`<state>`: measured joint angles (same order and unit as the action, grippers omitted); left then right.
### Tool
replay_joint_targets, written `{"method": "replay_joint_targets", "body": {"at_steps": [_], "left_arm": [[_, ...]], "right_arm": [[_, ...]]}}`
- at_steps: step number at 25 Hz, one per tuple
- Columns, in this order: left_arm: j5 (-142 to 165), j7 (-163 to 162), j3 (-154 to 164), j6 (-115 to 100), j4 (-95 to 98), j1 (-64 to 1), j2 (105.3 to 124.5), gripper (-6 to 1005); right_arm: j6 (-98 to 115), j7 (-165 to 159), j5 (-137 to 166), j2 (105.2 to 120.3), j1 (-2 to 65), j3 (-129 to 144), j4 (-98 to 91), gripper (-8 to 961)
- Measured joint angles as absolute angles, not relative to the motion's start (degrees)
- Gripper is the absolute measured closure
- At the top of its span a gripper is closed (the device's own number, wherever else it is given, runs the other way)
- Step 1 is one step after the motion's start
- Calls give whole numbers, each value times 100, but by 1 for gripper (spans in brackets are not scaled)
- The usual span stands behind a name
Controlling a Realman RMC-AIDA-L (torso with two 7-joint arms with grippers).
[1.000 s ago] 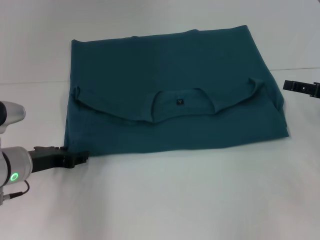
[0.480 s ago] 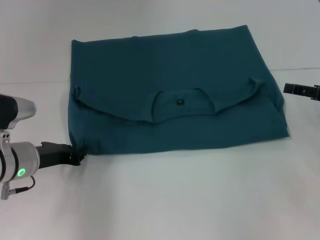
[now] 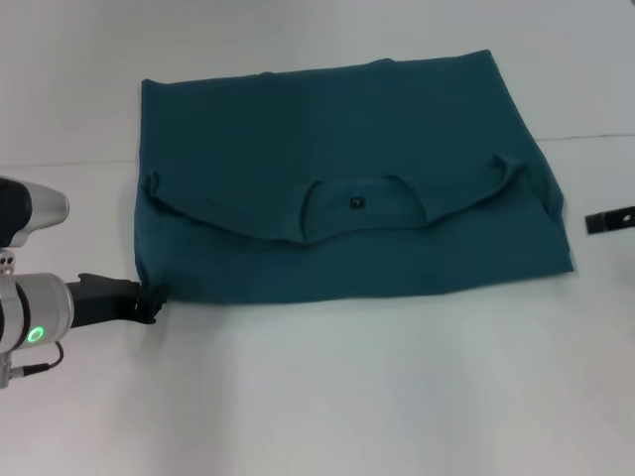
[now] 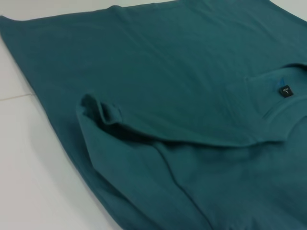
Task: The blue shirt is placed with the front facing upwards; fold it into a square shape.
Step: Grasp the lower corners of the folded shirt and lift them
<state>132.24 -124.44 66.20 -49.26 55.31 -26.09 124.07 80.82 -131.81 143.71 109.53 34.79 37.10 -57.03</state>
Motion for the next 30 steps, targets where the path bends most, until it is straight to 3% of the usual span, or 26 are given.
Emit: {"method": "replay_joint_targets", "body": {"at_steps": [5,16,30], "left_arm": [[13225,-12445,6617,-4970,5587,-2584,12420,918],[13230,-12455,6610,-5031,5616,-2566,12428,917],[13207,-12454,6602,-5081,5601,-2606,12417,920]], "right_arm": [[7788,-13090,14662,11219,3540,3981,-5647,123],[6802,-13100,14776,11626,3493,4027,-5489,128],[5781,-13086,14802,11529,3842,4063,-4273,135]]}}
